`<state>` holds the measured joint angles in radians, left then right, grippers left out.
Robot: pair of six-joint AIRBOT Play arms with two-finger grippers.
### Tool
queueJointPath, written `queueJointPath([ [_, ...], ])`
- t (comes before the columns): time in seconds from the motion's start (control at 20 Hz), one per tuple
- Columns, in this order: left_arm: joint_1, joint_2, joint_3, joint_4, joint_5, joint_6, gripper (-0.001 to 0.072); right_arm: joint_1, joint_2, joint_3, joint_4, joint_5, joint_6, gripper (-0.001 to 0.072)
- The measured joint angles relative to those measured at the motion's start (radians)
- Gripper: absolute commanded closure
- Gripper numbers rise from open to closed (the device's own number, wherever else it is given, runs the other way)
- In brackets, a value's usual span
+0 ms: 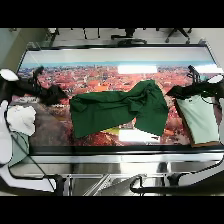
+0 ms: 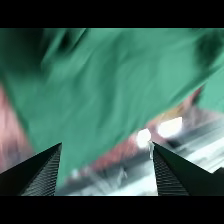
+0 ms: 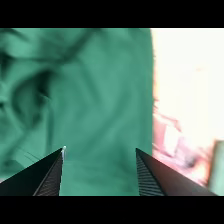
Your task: Fold the shirts.
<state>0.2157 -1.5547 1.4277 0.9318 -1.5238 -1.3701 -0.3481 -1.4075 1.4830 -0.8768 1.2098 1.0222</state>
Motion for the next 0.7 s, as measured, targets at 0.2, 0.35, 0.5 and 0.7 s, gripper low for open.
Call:
queueJointPath([
  [0.2,0.008,0.171,-0.402,0.042,0.136,-0.018,0.0096,-0.019,-0.011,0.002,-0.028,0.024,0.007,0.0209],
  [0.35,0.009,0.233,-0.622,0.049,0.251,-0.022,0.0096,-0.024,-0.014,0.002,-0.039,0.031,0.006,0.0209],
  [0.5,0.009,0.229,-0.747,-0.034,0.37,0.025,0.0114,-0.025,-0.015,0.002,-0.04,0.035,0.002,0.0209],
  [0.7,0.005,0.128,-0.783,-0.28,0.439,0.174,0.0451,-0.026,-0.016,0.002,-0.043,0.037,-0.002,0.0209],
])
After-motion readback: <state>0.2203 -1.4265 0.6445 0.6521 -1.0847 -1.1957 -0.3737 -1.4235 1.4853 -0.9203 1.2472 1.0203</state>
